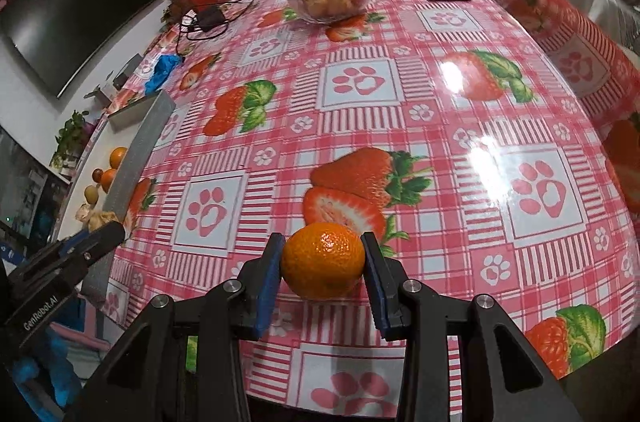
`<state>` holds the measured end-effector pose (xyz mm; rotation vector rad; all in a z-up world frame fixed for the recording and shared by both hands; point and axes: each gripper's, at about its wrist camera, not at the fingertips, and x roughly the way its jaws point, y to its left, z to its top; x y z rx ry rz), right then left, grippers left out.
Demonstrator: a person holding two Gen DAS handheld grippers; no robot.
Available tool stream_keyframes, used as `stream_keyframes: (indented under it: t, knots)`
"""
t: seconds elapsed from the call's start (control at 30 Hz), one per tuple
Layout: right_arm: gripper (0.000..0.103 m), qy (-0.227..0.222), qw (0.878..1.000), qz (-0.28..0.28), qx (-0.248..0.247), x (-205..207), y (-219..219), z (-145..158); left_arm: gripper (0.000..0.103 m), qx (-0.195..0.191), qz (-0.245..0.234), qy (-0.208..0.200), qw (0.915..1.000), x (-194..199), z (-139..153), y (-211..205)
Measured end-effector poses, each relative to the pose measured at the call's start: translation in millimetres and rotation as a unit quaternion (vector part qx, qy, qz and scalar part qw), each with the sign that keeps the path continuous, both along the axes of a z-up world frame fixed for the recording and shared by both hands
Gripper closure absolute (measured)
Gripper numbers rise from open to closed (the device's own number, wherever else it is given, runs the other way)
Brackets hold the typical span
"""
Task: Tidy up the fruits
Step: 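Carry the dried fruit and orange over the white tray with both tools, then open both tools to drop the dried fruit and orange into the tray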
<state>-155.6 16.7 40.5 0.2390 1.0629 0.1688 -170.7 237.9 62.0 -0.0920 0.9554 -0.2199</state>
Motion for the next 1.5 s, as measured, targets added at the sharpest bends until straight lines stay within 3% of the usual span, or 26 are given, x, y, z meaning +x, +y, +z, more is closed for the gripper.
stream_keyframes:
  t: [0.47, 0.97, 1.23, 1.5]
  knots:
    - [0.063, -0.026, 0.997, 0.062, -0.032, 14, 51, 34, 0.075, -0.003, 0.046, -0.035, 0.9983, -1, 30, 57]
    - [0.063, -0.034, 0.981, 0.186, -0.03, 62, 166, 58, 0.075, 0.036, 0.129, -0.043, 0.9901, 20, 44, 160]
    - [0.063, -0.031, 0.969, 0.243, -0.032, 96, 226, 60, 0.075, 0.038, 0.136, -0.016, 0.9899, 49, 22, 171]
    - [0.063, -0.003, 0.964, 0.263, -0.035, 127, 254, 36, 0.075, 0.042, 0.136, 0.016, 0.9897, 72, -4, 171]
